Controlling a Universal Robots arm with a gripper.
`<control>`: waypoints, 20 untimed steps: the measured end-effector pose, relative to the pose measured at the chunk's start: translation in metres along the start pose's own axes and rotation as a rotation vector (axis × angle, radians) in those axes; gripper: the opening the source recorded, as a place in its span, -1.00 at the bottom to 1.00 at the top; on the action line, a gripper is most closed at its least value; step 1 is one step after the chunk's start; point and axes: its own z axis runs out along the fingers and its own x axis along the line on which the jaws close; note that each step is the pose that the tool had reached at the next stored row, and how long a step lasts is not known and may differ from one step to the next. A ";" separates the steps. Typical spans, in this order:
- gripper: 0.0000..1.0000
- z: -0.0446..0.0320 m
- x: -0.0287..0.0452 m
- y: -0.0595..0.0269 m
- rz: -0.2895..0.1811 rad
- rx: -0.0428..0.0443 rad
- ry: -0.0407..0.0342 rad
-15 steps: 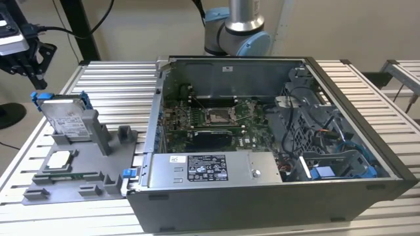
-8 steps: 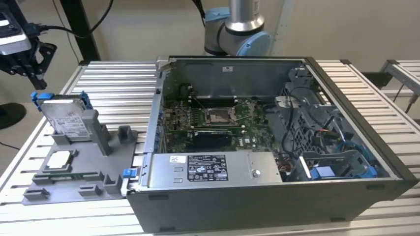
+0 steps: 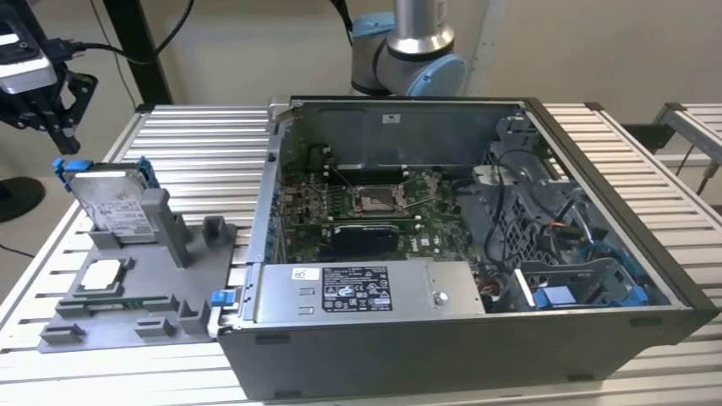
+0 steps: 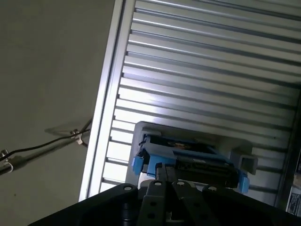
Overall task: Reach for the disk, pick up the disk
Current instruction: 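Pick up the disk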
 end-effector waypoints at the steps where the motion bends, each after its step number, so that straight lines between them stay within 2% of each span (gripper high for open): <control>1: -1.00 0.0000 0.0000 0.0000 -0.003 0.0000 0.0001; 20: -1.00 0.0000 0.0001 0.0000 -0.338 0.0001 0.0125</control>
